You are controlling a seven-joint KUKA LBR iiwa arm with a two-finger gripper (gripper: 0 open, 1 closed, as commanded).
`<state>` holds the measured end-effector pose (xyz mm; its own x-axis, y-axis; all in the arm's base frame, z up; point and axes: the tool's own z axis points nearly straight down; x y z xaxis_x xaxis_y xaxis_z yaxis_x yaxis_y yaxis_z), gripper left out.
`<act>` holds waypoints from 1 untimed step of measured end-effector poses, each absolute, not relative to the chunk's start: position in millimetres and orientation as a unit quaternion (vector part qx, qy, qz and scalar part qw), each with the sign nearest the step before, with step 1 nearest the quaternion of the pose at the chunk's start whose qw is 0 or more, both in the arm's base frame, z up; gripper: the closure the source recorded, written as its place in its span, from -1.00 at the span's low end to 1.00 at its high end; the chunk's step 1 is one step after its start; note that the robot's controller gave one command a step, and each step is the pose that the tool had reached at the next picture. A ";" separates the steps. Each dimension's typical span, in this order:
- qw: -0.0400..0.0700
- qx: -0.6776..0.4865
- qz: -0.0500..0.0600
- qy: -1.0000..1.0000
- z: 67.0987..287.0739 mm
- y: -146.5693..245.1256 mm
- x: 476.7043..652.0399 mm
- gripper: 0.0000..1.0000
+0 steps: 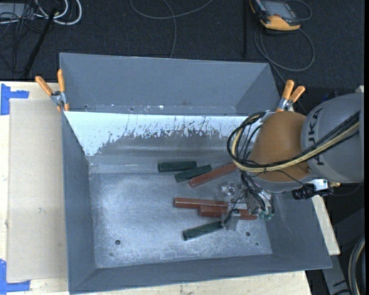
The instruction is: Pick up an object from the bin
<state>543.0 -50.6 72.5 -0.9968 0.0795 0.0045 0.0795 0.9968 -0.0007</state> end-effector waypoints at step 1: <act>-0.003 0.039 0.000 -0.999 178.6 -35.3 544.6 1.00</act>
Offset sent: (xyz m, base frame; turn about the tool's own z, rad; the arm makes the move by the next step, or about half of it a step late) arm -0.0001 0.0155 0.1034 -0.1585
